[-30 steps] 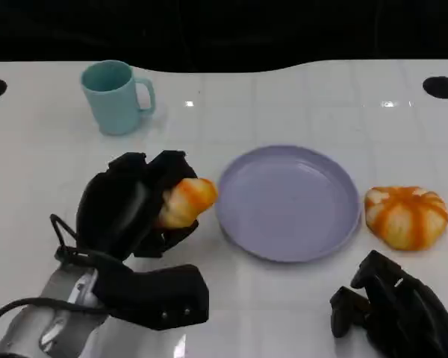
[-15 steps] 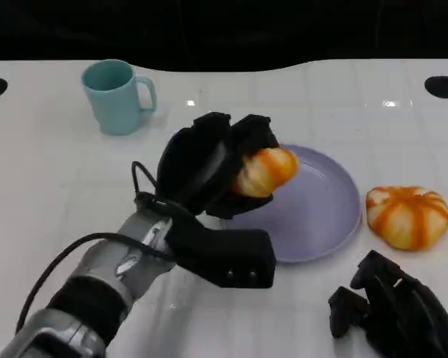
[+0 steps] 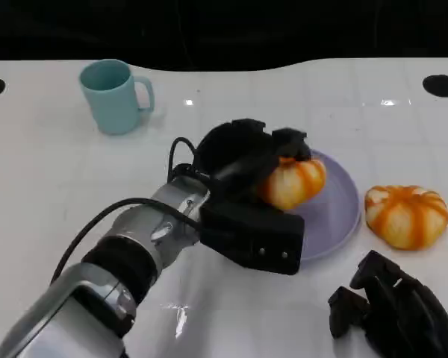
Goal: Grasp the bread from the table and place it into the plate.
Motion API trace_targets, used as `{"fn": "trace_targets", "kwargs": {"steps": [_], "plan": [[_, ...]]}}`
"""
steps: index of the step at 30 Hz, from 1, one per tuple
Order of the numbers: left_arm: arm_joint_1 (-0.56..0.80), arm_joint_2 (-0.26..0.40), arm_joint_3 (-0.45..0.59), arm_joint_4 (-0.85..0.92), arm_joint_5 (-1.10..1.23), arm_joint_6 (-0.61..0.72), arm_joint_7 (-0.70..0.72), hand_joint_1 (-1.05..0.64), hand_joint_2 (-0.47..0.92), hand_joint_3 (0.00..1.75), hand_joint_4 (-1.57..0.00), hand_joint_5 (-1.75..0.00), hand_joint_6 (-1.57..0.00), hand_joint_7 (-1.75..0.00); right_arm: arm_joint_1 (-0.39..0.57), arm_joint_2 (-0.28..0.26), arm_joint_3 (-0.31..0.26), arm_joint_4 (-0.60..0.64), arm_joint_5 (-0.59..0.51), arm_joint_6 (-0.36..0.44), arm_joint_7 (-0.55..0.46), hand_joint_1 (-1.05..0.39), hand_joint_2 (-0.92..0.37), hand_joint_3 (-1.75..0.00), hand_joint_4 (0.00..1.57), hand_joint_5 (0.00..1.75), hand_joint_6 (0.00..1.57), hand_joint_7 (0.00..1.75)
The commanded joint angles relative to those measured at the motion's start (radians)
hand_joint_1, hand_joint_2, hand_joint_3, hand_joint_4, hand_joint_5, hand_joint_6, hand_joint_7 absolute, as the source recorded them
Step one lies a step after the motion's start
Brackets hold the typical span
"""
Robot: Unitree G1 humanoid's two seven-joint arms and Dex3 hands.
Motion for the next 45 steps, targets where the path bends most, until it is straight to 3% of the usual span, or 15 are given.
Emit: {"fn": "trace_targets", "kwargs": {"steps": [1, 6, 12, 17, 20, 22, 24, 25, 27, 28, 31, 34, 45], "plan": [[-0.012, 0.047, -0.017, -0.068, -0.006, 0.028, -0.149, -0.79, 0.92, 0.43, -0.09, -0.69, -0.24, -0.15, 0.014, -0.007, -0.001, -0.007, -0.002, -0.006, -0.01, -0.57, -0.92, -0.25, 0.78, 1.67, 0.7, 1.4], [0.001, 0.073, -0.031, -0.123, -0.002, 0.066, -0.256, -1.0, 0.92, 0.56, 0.0, -0.45, -0.14, -0.09, 0.016, -0.008, 0.0, -0.01, -0.009, -0.013, -0.013, -0.57, -0.92, -0.26, 0.79, 1.67, 0.7, 1.41], [0.047, 0.12, -0.012, -0.217, -0.044, 0.062, -0.355, -1.05, 0.92, 0.62, 0.0, -0.29, -0.14, -0.08, 0.019, -0.006, 0.0, -0.017, -0.004, -0.002, -0.019, -0.57, -0.92, -0.25, 0.79, 1.68, 0.7, 1.41], [0.148, 0.157, 0.06, -0.329, -0.138, 0.012, -0.337, -1.02, 0.92, 0.62, 0.0, -0.41, -0.16, -0.09, 0.023, -0.004, 0.001, -0.027, -0.003, 0.009, -0.029, -0.56, -0.92, -0.25, 0.79, 1.68, 0.71, 1.41], [0.243, 0.155, 0.146, -0.379, -0.261, -0.065, -0.3, -0.86, 0.92, 0.52, -0.13, -0.61, -0.31, -0.13, 0.025, -0.006, 0.004, -0.031, -0.01, 0.004, -0.033, -0.57, -0.92, -0.25, 0.79, 1.67, 0.7, 1.41], [0.309, 0.135, 0.205, -0.404, -0.352, -0.118, -0.28, -0.79, 0.92, 0.49, -0.21, -0.85, -0.42, -0.19, 0.026, -0.008, 0.005, -0.033, -0.01, 0.003, -0.032, -0.57, -0.92, -0.26, 0.79, 1.67, 0.7, 1.41], [0.378, 0.101, 0.267, -0.422, -0.482, -0.174, -0.297, -0.72, 0.92, 0.42, -0.31, -1.13, -0.5, -0.39, 0.024, -0.009, 0.005, -0.032, -0.008, 0.006, -0.03, -0.57, -0.92, -0.26, 0.79, 1.66, 0.7, 1.41], [0.407, 0.083, 0.292, -0.429, -0.552, -0.195, -0.321, -0.67, 0.92, 0.38, -0.37, -1.3, -0.49, -0.69, 0.022, -0.01, 0.005, -0.031, -0.006, 0.009, -0.029, -0.57, -0.92, -0.26, 0.79, 1.66, 0.7, 1.41], [0.464, 0.045, 0.337, -0.452, -0.698, -0.212, -0.387, -0.61, 0.92, 0.33, -0.42, -1.43, -0.48, -0.93, 0.02, -0.01, 0.004, -0.028, -0.003, 0.009, -0.026, -0.57, -0.92, -0.26, 0.79, 1.67, 0.7, 1.41], [0.491, 0.032, 0.354, -0.467, -0.751, -0.214, -0.412, -0.6, 0.92, 0.32, -0.45, -1.6, -0.47, -1.18, 0.019, -0.008, 0.003, -0.027, -0.001, 0.009, -0.027, -0.56, -0.92, -0.25, 0.79, 1.67, 0.69, 1.41], [0.576, 0.013, 0.39, -0.539, -0.873, -0.18, -0.482, -0.63, 0.92, 0.34, -0.52, -1.73, -0.42, -1.53, 0.018, -0.006, 0.002, -0.025, 0.001, 0.009, -0.025, -0.56, -0.92, -0.24, 0.78, 1.67, 0.69, 1.4], [0.677, -0.003, 0.418, -0.648, -1.01, -0.084, -0.556, -0.65, 0.92, 0.36, -0.59, -1.74, -0.44, -1.66, 0.019, -0.006, 0.005, -0.03, -0.003, 0.01, -0.028, -0.56, -0.92, -0.25, 0.79, 1.67, 0.69, 1.4], [0.967, -0.006, 0.495, -0.924, -1.394, 0.272, -0.791, -0.66, 0.92, 0.37, -0.87, -1.75, -0.62, -1.75, 0.028, -0.006, 0.008, -0.039, -0.001, 0.007, -0.014, -0.55, -0.92, -0.25, 0.78, 1.69, 0.7, 1.39]]}}
